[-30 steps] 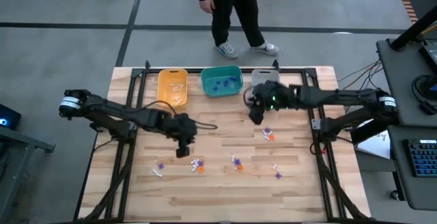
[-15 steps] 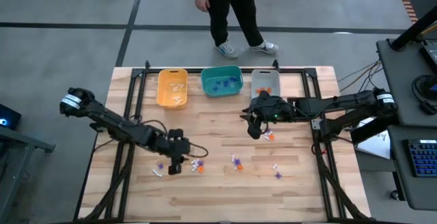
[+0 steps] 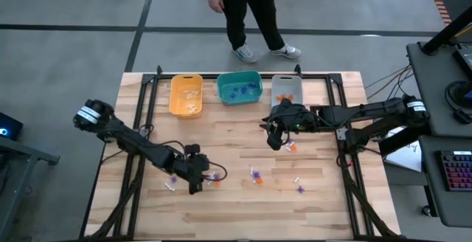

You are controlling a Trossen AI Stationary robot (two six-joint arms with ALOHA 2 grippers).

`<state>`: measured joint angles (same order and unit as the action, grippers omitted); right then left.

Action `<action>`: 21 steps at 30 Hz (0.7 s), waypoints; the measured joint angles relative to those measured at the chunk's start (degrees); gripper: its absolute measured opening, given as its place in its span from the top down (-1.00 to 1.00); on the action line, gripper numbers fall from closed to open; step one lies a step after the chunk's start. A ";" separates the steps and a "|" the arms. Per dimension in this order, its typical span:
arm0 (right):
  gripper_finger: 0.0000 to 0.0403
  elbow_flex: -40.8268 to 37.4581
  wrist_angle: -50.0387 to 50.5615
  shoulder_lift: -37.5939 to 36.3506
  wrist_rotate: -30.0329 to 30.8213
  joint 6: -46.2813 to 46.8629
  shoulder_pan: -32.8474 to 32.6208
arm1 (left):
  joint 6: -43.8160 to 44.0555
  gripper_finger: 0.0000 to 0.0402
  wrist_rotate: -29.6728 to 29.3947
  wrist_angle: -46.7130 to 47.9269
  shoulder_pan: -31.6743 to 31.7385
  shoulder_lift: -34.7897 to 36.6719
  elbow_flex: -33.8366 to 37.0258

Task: Sort Halloween decoration
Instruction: Put the white bone toy into the yellow bin

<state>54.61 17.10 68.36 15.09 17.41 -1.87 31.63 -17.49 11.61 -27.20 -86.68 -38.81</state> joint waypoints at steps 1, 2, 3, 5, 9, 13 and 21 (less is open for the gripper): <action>0.48 0.00 -0.01 0.00 0.00 -0.02 0.00 | 0.33 0.02 -0.01 -0.23 0.00 -0.56 0.00; 0.48 0.00 0.01 0.00 0.00 -0.03 0.00 | 0.62 0.02 -0.01 -0.51 0.00 -1.15 0.00; 0.48 0.00 0.04 0.00 0.00 -0.08 0.00 | 0.96 0.02 -0.01 -0.63 0.00 -1.79 0.00; 0.48 -0.02 0.02 0.00 0.00 -0.42 0.00 | 1.58 0.02 -0.01 -0.86 0.00 -3.04 0.00; 0.48 -0.28 0.04 0.00 0.02 -0.44 0.00 | 2.37 0.02 0.01 -2.99 0.00 -4.30 -0.04; 0.48 -0.40 0.11 0.00 0.02 -0.45 0.00 | 3.08 0.02 0.01 -3.39 0.00 -4.70 -0.04; 0.48 -0.52 0.15 0.00 0.02 -0.55 0.00 | 5.00 0.12 0.50 -2.73 -0.03 -5.17 -0.02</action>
<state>54.08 17.26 68.36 15.11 16.86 -1.87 36.64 -16.99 8.88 -27.23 -91.85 -38.83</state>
